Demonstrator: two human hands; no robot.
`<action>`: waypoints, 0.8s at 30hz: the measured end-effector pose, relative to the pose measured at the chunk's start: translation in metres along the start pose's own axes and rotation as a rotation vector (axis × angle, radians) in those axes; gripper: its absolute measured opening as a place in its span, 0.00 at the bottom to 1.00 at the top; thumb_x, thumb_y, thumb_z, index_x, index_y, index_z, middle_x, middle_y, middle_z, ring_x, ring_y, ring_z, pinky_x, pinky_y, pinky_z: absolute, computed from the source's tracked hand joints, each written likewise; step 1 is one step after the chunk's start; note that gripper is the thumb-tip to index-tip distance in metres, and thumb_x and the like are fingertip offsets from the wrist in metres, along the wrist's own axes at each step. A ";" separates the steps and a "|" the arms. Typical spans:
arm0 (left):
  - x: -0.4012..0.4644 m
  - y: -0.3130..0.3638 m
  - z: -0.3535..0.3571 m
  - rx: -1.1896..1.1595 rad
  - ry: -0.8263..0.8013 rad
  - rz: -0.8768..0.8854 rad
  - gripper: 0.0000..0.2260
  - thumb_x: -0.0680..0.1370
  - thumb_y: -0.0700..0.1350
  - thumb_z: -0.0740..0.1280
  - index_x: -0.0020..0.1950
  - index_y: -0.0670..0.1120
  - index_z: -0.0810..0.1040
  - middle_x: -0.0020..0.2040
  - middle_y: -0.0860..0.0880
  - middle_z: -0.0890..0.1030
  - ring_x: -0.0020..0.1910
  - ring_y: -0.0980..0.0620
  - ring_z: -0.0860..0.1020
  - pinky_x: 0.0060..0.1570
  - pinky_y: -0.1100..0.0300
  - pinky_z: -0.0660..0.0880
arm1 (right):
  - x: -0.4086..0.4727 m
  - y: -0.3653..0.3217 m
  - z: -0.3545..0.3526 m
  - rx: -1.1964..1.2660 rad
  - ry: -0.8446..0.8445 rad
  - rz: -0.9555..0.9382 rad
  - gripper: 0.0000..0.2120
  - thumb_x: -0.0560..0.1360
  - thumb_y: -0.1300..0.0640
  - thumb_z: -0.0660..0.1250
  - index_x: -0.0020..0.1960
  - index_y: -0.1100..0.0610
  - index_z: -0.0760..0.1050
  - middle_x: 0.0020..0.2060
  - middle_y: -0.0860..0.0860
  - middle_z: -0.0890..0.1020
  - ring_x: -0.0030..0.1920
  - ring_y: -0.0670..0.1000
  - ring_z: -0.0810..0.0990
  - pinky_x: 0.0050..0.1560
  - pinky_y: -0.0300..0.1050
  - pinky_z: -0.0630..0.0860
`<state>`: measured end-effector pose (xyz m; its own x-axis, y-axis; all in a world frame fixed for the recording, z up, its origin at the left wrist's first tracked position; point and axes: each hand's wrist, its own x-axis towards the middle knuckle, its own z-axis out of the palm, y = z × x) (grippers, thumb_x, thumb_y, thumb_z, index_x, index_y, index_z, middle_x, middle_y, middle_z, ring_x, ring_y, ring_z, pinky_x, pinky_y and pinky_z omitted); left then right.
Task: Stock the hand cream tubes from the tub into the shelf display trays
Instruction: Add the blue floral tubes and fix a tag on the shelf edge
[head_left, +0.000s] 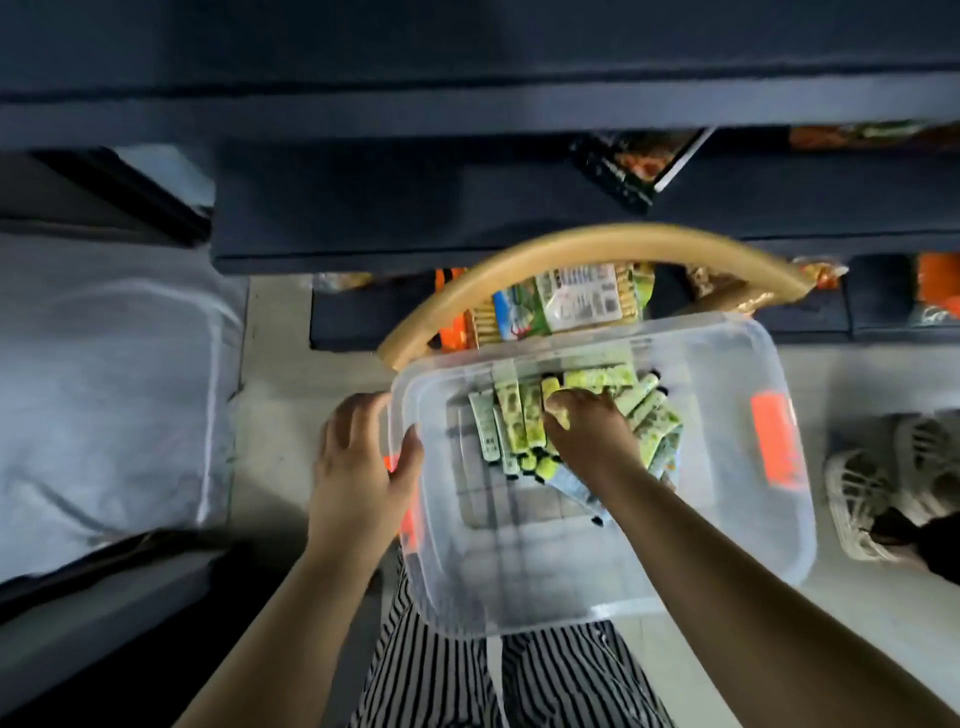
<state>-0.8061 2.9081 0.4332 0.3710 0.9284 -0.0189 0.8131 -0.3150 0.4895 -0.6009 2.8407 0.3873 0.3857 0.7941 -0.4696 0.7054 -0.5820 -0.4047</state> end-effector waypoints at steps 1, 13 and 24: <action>-0.004 -0.002 0.012 -0.015 -0.023 -0.022 0.24 0.73 0.53 0.58 0.59 0.37 0.73 0.56 0.38 0.76 0.55 0.38 0.75 0.53 0.51 0.71 | 0.003 0.008 0.013 0.023 -0.030 0.063 0.14 0.78 0.53 0.58 0.60 0.55 0.74 0.59 0.55 0.78 0.59 0.57 0.74 0.52 0.45 0.70; -0.021 -0.012 0.085 -0.090 0.030 0.305 0.10 0.75 0.40 0.61 0.56 0.43 0.70 0.50 0.39 0.80 0.55 0.44 0.74 0.60 0.52 0.68 | -0.004 0.039 0.104 0.306 -0.344 0.301 0.18 0.76 0.56 0.63 0.65 0.60 0.72 0.62 0.56 0.77 0.62 0.54 0.74 0.62 0.46 0.71; -0.035 -0.022 0.078 -0.100 -0.054 0.407 0.08 0.75 0.39 0.60 0.52 0.43 0.72 0.45 0.41 0.81 0.51 0.46 0.74 0.58 0.60 0.66 | -0.019 0.057 0.108 0.371 -0.355 0.408 0.17 0.77 0.57 0.61 0.64 0.60 0.72 0.60 0.57 0.78 0.60 0.54 0.75 0.48 0.38 0.67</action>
<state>-0.8022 2.8675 0.3551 0.6782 0.7197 0.1487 0.5488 -0.6306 0.5488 -0.6324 2.7736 0.2889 0.3146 0.4278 -0.8473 0.2672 -0.8965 -0.3534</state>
